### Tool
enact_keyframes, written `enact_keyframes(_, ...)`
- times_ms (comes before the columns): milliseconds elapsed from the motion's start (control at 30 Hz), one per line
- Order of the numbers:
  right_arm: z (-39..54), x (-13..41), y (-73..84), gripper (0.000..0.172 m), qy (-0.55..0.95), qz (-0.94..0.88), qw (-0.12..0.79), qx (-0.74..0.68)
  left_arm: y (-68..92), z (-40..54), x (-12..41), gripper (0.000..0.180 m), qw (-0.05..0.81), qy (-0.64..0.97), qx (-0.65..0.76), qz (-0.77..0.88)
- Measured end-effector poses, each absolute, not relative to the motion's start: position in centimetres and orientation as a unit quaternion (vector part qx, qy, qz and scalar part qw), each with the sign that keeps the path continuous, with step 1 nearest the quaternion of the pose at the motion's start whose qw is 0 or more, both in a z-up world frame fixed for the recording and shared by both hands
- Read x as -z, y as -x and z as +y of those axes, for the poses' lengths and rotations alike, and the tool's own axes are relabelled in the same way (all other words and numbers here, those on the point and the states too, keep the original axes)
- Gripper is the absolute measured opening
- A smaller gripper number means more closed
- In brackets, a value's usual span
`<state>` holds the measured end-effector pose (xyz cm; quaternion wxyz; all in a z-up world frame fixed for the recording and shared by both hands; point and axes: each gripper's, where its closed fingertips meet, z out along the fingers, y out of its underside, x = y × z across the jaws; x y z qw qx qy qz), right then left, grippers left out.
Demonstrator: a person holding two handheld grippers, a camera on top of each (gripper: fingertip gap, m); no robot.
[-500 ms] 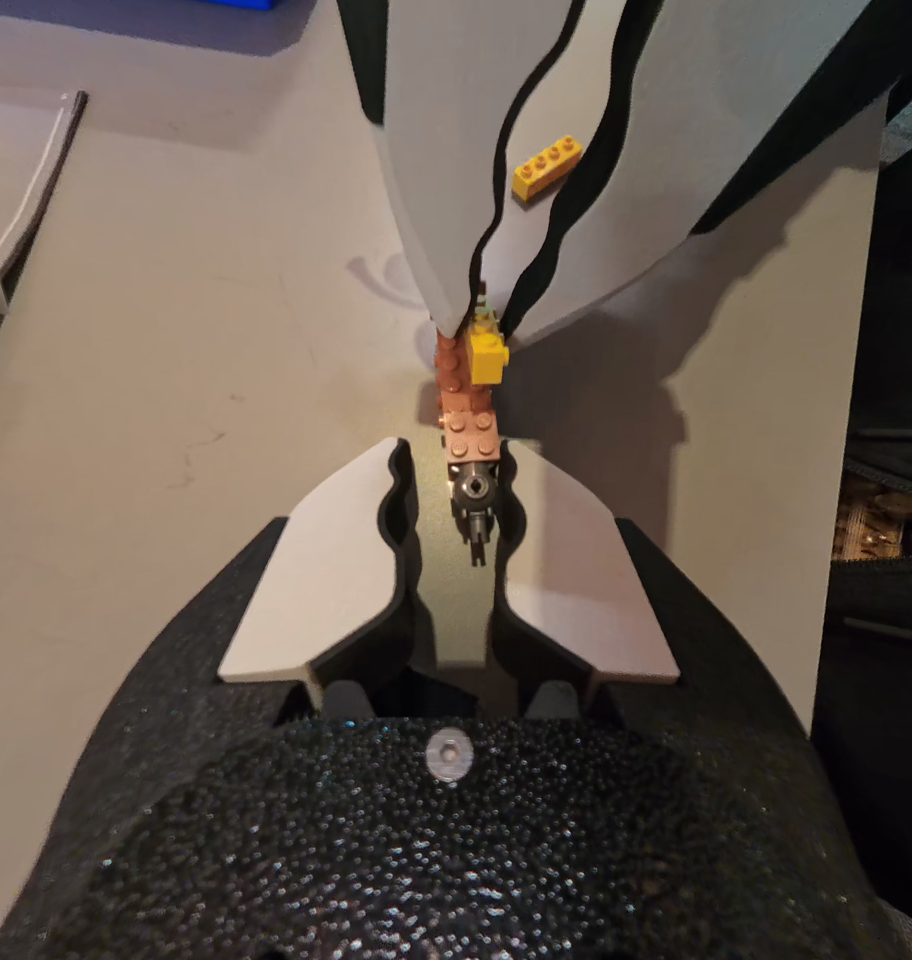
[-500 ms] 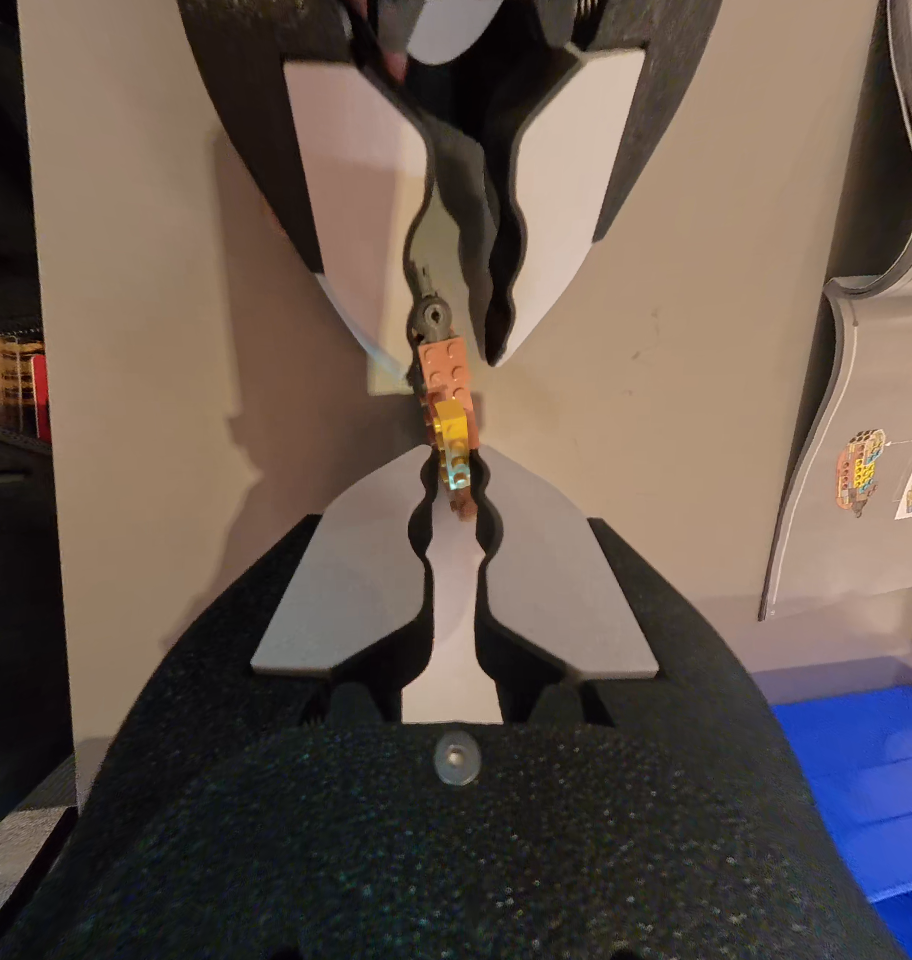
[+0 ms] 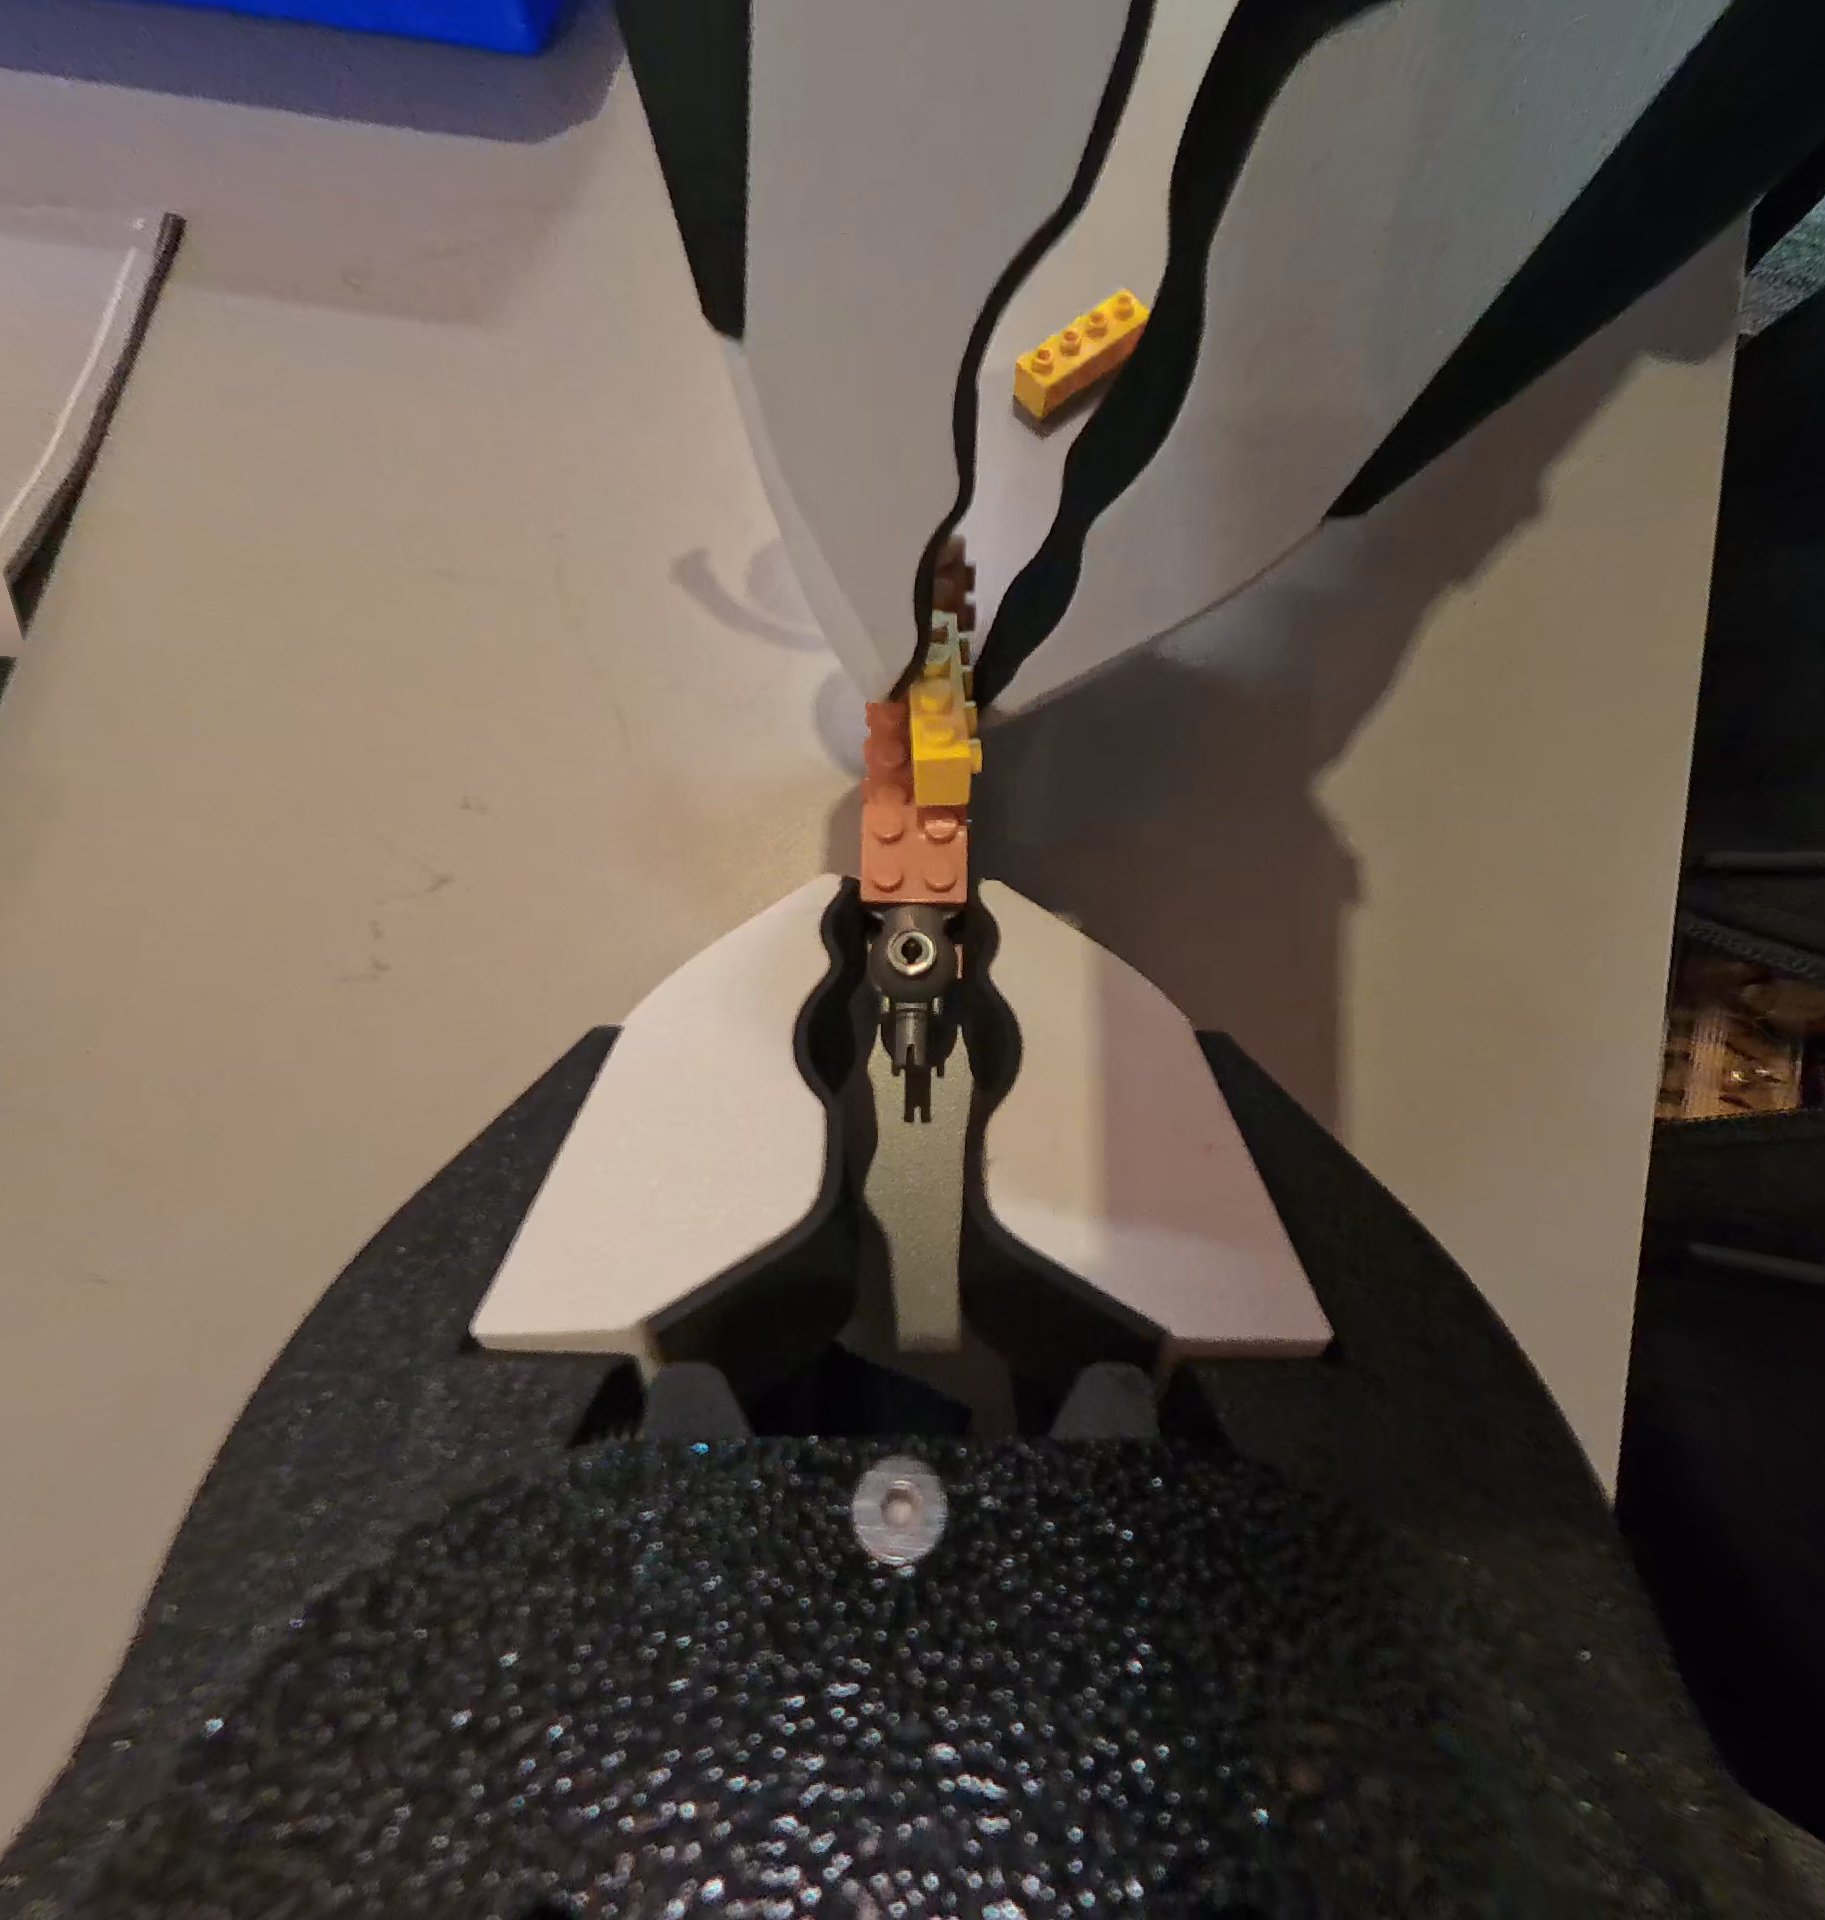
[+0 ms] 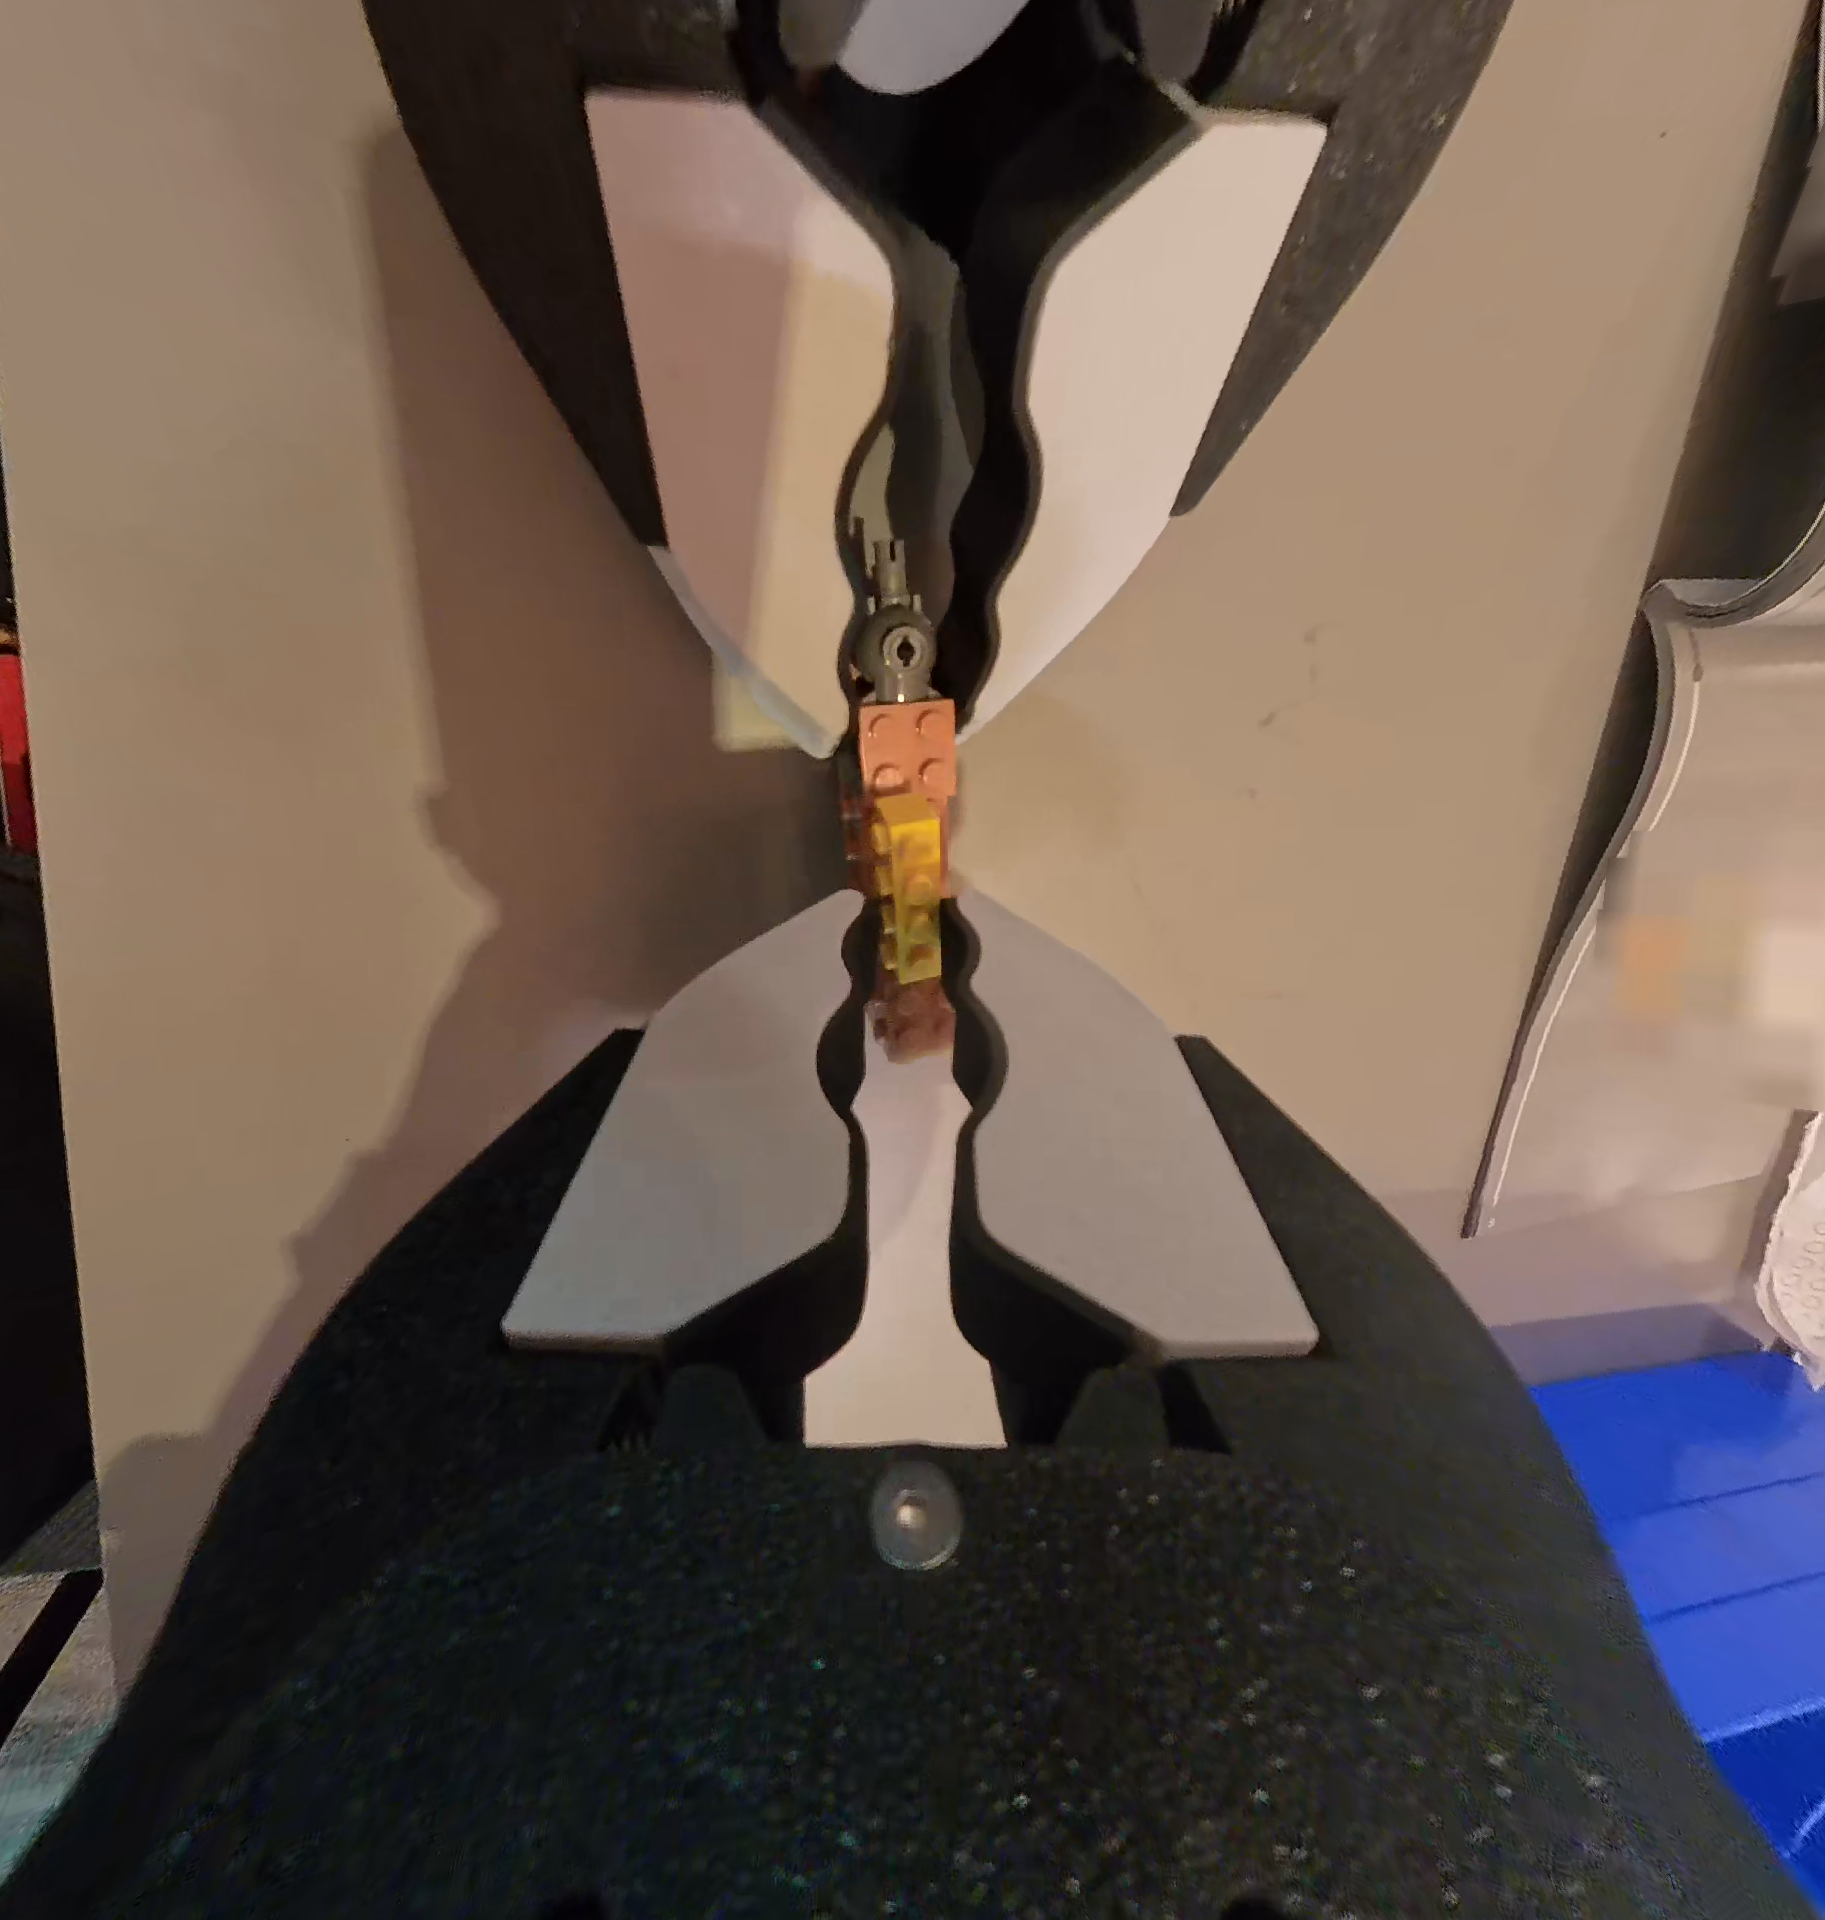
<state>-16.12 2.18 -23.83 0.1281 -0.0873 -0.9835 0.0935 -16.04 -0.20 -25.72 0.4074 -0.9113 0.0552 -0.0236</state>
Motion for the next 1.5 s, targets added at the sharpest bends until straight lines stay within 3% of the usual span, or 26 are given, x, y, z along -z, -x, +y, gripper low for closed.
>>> enact_keyframes(1500, 2.2, 24.2, 16.0, 0.010, 0.048, -0.982, 0.106, -0.152, 15.9, -0.3, 25.9, 0.017, 0.398, 0.914, 0.057, 0.046)
